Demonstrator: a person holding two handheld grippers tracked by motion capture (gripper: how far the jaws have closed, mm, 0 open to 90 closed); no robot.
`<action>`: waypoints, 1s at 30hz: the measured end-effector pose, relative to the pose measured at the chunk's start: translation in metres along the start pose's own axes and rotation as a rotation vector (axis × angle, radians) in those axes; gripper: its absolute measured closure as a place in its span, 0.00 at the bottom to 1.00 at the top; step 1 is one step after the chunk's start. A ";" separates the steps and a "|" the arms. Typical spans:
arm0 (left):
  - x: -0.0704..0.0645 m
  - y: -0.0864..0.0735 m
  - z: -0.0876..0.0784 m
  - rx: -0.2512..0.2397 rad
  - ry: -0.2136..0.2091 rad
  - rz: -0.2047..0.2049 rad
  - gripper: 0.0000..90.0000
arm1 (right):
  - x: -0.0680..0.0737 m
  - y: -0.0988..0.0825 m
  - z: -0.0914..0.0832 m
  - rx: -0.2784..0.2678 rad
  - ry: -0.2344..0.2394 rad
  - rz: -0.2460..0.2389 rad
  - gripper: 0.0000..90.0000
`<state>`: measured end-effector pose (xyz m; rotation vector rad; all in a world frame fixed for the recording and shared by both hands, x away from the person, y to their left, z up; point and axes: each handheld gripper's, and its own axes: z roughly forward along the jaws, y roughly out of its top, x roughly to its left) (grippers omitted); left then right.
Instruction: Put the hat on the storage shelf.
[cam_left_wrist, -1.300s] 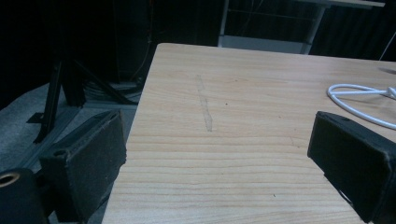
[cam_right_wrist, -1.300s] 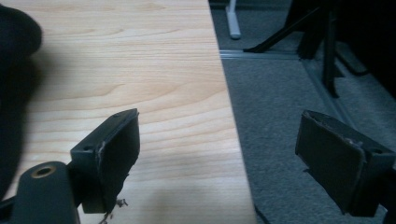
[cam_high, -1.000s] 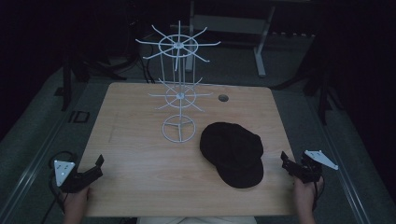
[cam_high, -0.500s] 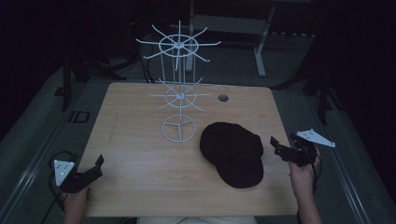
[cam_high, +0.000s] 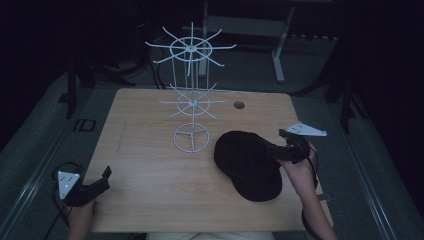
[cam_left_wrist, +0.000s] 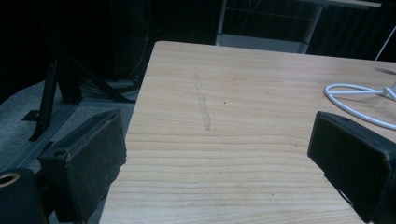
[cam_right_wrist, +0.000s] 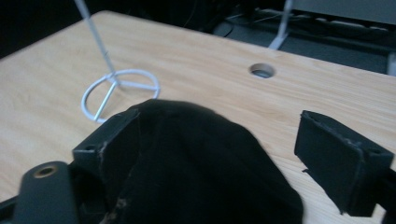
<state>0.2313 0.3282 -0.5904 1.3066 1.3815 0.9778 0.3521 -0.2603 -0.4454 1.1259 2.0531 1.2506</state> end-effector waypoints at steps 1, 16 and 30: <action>0.000 0.000 0.000 0.000 -0.001 0.001 0.05 | 0.003 0.001 0.005 0.009 0.010 -0.016 0.16; -0.001 0.000 0.000 0.004 -0.004 0.015 0.06 | 0.024 0.004 0.077 0.124 0.030 -0.017 0.27; -0.002 0.000 0.001 0.007 -0.003 0.014 0.06 | 0.027 -0.017 0.111 0.269 0.013 -0.057 0.42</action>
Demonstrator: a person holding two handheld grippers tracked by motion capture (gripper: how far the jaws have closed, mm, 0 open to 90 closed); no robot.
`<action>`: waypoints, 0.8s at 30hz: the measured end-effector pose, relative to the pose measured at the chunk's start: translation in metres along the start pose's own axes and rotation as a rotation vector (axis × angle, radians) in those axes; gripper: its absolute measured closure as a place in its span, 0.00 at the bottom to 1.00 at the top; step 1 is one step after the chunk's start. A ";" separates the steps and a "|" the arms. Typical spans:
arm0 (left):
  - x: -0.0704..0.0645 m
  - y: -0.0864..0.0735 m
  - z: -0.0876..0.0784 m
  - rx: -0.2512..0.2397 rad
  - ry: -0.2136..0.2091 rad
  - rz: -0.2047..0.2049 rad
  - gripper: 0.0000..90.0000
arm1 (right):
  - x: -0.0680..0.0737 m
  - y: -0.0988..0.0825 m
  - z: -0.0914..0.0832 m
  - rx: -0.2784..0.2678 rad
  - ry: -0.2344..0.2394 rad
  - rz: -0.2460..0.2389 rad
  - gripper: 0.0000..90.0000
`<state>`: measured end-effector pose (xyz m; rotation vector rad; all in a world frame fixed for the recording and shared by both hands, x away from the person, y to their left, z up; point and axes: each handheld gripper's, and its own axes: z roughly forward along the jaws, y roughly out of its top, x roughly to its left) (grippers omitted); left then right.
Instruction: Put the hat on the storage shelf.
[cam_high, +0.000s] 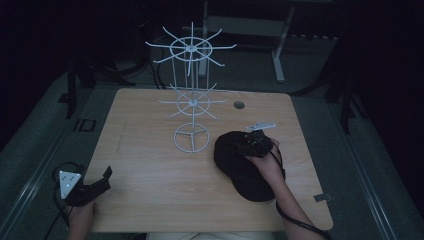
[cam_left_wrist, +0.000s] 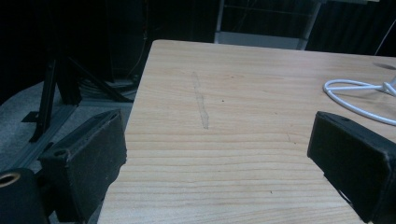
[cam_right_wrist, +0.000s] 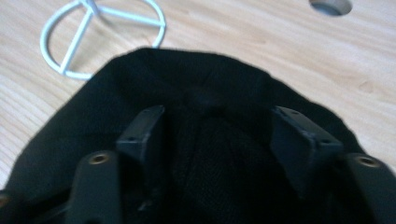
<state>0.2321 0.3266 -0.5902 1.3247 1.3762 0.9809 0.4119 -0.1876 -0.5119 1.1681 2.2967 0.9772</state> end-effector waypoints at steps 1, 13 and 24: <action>0.000 0.000 0.000 0.000 0.000 0.000 0.06 | 0.000 -0.001 0.001 0.011 0.001 -0.006 0.48; 0.000 0.000 0.000 -0.001 -0.001 0.000 0.06 | 0.003 -0.001 -0.014 -0.033 0.020 -0.048 0.87; 0.000 0.000 0.000 -0.001 0.001 -0.001 0.06 | -0.001 0.001 -0.052 -0.163 0.013 -0.032 0.89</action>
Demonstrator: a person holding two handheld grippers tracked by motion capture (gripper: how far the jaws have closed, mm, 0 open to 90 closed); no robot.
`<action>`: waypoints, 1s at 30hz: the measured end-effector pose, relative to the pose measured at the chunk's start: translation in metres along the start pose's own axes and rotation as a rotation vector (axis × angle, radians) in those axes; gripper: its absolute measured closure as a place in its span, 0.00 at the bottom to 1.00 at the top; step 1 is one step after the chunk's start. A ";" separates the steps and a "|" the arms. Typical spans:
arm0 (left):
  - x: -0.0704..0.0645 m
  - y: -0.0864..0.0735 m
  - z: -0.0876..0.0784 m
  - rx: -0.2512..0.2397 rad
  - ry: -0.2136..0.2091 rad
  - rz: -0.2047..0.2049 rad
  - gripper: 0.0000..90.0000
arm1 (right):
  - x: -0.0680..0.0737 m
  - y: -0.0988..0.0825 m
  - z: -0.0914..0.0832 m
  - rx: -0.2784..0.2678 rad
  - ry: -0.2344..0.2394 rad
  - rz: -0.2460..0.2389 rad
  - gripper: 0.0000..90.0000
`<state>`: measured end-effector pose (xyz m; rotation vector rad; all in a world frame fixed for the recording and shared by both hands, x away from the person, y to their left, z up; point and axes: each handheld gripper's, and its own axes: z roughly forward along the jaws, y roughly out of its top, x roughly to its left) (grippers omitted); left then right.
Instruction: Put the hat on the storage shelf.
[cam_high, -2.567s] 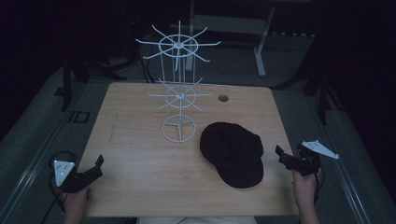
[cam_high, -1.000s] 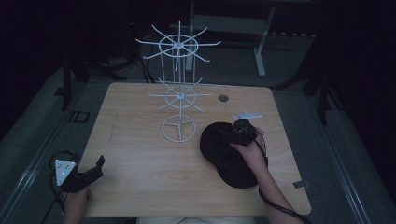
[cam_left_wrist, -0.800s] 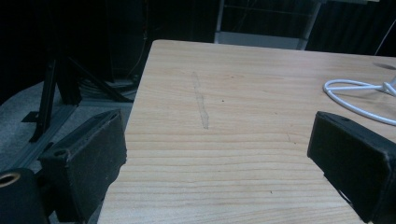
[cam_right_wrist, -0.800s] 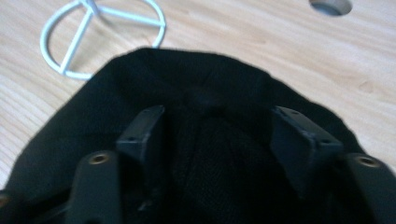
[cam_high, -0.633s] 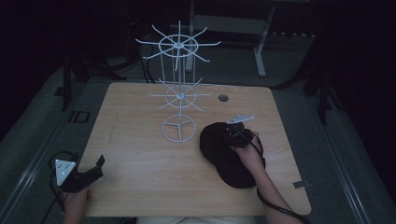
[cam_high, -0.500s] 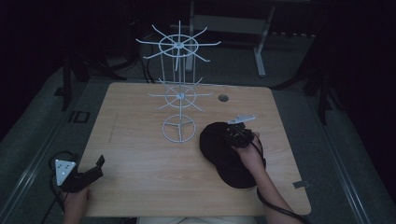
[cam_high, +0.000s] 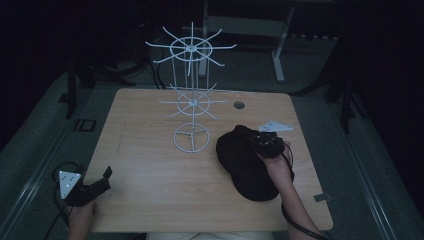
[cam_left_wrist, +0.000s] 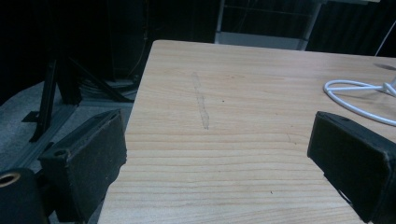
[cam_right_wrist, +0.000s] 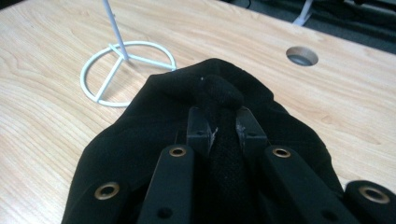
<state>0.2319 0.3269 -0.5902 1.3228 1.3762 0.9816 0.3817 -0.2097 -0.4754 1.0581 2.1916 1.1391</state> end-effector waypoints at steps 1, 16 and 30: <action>0.000 0.000 0.000 -0.001 0.000 0.000 0.06 | 0.000 0.000 -0.003 -0.008 -0.001 0.002 0.89; 0.000 0.000 0.000 -0.001 0.002 0.001 0.06 | -0.002 0.007 -0.051 -0.158 -0.010 0.027 0.90; -0.001 0.000 0.000 -0.001 0.004 0.002 0.06 | 0.001 0.021 -0.105 -0.302 -0.028 0.028 0.90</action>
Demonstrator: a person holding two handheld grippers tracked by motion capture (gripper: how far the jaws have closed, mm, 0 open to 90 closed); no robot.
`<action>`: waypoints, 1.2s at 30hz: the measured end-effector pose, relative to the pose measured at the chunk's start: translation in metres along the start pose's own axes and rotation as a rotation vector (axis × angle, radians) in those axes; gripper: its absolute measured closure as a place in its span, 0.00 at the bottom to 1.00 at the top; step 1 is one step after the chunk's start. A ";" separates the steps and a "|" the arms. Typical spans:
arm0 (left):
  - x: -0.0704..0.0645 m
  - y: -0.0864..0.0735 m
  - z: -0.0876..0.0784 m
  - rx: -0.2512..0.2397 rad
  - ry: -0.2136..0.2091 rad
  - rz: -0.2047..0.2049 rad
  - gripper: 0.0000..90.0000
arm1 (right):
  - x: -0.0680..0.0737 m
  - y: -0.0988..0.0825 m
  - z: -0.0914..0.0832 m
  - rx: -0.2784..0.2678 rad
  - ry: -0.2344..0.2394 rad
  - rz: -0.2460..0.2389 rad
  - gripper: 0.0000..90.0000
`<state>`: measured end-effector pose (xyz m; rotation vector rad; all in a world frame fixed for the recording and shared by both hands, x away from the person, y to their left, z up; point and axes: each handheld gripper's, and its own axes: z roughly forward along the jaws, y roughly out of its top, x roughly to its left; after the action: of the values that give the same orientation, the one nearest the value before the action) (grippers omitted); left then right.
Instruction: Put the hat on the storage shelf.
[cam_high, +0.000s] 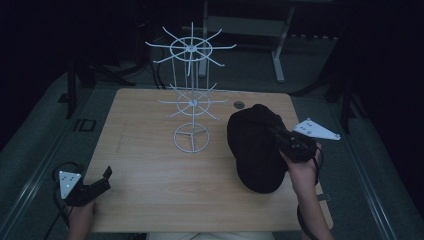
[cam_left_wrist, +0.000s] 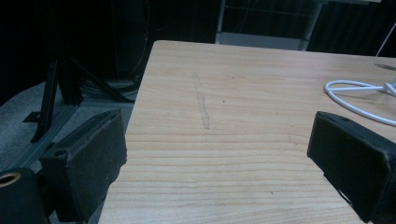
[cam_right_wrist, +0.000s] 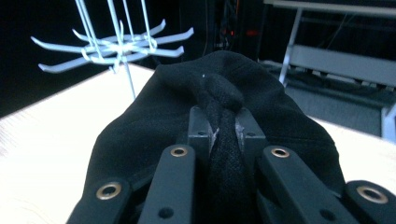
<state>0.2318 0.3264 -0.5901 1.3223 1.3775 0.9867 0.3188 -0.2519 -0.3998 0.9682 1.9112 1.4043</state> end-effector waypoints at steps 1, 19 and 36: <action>0.000 0.000 0.000 -0.001 0.000 0.001 0.06 | 0.001 0.003 -0.003 -0.009 0.001 0.001 0.90; 0.000 0.000 0.000 0.003 0.002 0.003 0.06 | 0.019 0.087 -0.081 -0.270 0.004 -0.070 0.90; 0.000 0.000 0.000 0.002 -0.003 -0.001 0.06 | 0.064 0.168 -0.054 -0.362 0.099 -0.168 0.90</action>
<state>0.2323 0.3267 -0.5901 1.3239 1.3777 0.9824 0.2761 -0.1971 -0.2253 0.5622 1.6800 1.6466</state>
